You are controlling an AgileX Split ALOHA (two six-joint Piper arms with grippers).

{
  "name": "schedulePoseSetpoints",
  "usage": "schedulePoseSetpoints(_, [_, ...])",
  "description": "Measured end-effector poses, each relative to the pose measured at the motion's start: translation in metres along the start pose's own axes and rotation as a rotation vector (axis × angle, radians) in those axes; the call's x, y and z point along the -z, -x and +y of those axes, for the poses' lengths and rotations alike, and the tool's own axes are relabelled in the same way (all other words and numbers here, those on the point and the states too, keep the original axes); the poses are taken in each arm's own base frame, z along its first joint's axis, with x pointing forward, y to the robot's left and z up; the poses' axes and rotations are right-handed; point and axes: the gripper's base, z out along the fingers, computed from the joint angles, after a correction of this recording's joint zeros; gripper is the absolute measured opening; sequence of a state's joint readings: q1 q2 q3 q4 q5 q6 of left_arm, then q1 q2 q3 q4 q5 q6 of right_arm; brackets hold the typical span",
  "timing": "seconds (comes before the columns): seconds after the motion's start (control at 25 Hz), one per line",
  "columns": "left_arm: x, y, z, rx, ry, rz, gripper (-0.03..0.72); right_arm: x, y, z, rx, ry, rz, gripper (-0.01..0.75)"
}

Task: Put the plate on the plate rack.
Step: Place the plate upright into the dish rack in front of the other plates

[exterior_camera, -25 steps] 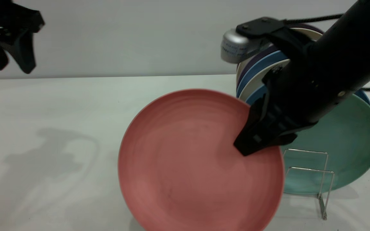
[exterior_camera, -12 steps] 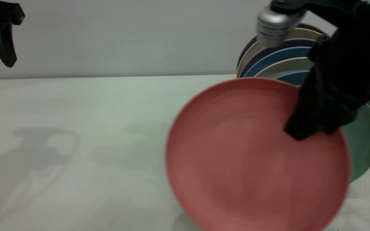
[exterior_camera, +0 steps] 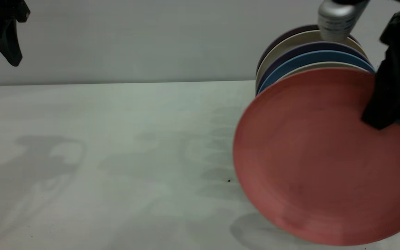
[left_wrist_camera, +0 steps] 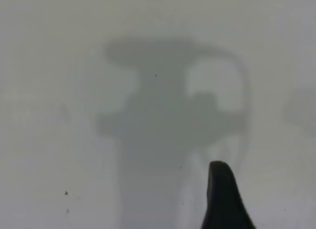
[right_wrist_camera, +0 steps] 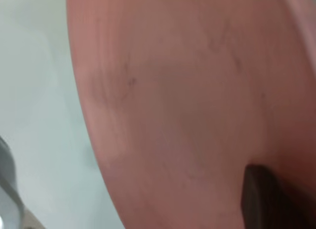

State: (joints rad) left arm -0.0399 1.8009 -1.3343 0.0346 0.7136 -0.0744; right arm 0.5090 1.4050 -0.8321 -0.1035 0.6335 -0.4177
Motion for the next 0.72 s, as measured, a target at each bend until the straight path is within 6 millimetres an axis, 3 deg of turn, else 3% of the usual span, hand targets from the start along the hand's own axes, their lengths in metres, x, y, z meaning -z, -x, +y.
schedulePoseSetpoints(0.32, [-0.006, -0.004, 0.000, 0.000, 0.003, 0.060, 0.487, 0.015, 0.007, 0.018, 0.211, -0.179, 0.080, 0.081])
schedulePoseSetpoints(0.72, [-0.020, -0.010, 0.000, -0.002, 0.008, 0.139, 0.487, 0.022, 0.015, 0.033, 0.341, -0.299, 0.113, 0.080])
